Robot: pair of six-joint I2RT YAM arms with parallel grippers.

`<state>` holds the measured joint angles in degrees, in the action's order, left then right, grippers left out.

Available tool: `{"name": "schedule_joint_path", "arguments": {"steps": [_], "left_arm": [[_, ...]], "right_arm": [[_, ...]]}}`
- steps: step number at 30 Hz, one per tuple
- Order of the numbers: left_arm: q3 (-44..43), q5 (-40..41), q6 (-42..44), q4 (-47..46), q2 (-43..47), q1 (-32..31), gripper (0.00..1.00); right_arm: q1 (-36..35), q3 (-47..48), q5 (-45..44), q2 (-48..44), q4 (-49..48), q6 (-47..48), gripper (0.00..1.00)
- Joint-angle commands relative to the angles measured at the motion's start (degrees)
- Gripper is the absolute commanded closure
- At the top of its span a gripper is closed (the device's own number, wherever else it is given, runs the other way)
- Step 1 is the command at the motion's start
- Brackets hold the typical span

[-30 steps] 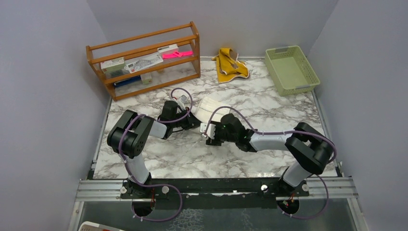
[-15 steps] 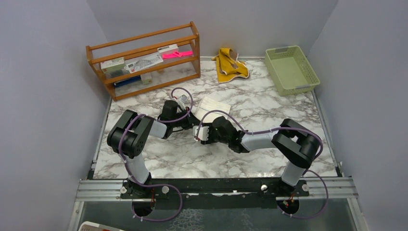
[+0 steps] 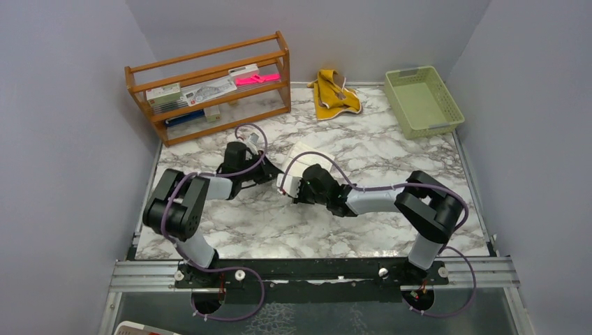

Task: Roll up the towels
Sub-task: Roll the towel at the center of the board.

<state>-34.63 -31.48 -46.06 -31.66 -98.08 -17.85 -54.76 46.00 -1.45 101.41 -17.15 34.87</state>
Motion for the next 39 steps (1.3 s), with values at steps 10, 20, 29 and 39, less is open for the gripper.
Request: {"name": "schedule_joint_path", "arguments": {"steps": [10, 20, 29, 39], "left_arm": [[-0.85, 6.10, 2.03, 19.09, 26.49, 5.63, 0.81], [2.19, 3.94, 2.28, 19.96, 31.32, 5.63, 0.81], [4.96, 1.21, -0.09, 13.48, 26.36, 3.74, 0.80], [4.27, -0.43, -3.43, 2.34, 14.68, 0.37, 0.81]], "right_arm": [[10.26, 4.40, 38.56, -2.53, 5.04, -41.15, 0.99], [18.03, 12.79, 57.51, 11.54, 7.65, -59.39, 0.99], [25.23, 12.04, 63.94, 18.78, -4.43, -80.67, 0.99], [26.56, 14.24, 60.38, 24.23, 1.46, -83.38, 0.99]]}}
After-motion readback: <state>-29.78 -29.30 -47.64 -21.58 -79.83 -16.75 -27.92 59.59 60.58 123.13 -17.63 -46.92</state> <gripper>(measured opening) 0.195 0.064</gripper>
